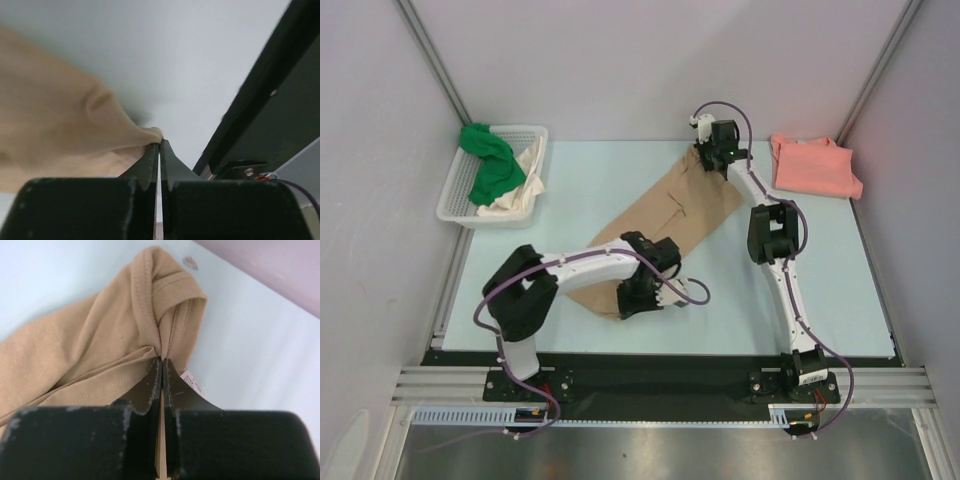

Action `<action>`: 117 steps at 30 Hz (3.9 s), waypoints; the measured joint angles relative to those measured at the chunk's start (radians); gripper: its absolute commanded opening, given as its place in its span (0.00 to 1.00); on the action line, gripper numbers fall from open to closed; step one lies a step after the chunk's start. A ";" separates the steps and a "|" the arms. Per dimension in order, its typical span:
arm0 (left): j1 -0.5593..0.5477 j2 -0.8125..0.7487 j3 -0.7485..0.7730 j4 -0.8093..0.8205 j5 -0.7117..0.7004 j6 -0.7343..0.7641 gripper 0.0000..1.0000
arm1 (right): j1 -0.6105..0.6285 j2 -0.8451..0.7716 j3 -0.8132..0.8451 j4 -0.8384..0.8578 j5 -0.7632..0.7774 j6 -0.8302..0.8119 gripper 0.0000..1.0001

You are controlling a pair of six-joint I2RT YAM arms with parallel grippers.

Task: Fold and stack the t-shirts
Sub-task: Fold the tshirt

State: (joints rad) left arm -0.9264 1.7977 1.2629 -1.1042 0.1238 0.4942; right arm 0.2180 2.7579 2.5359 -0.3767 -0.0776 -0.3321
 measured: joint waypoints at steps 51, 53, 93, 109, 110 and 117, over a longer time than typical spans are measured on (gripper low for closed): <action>0.424 -0.026 0.105 -0.011 0.224 -0.157 0.59 | -0.199 -0.494 -0.673 0.072 -0.207 0.323 0.60; 0.431 -0.029 0.044 0.013 0.241 -0.169 0.58 | -0.198 -0.467 -0.669 0.071 -0.212 0.320 0.60; 0.441 0.078 -0.121 0.117 0.275 -0.222 0.00 | -0.122 -0.002 -0.043 0.064 -0.048 0.341 0.00; 0.294 0.054 -0.129 0.128 0.256 -0.214 0.01 | -0.091 0.108 0.091 0.175 -0.063 0.443 0.00; 0.286 0.054 -0.129 0.128 0.253 -0.214 0.02 | -0.086 0.113 0.094 0.184 -0.063 0.446 0.00; 0.261 0.021 -0.122 0.083 0.217 -0.205 0.44 | -0.079 0.116 0.093 0.187 -0.063 0.463 0.63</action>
State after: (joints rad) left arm -0.6651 1.8191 1.1408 -1.0210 0.3412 0.2890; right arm 0.1390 2.8738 2.6289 -0.1898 -0.1402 0.1307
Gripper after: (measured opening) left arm 0.413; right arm 0.521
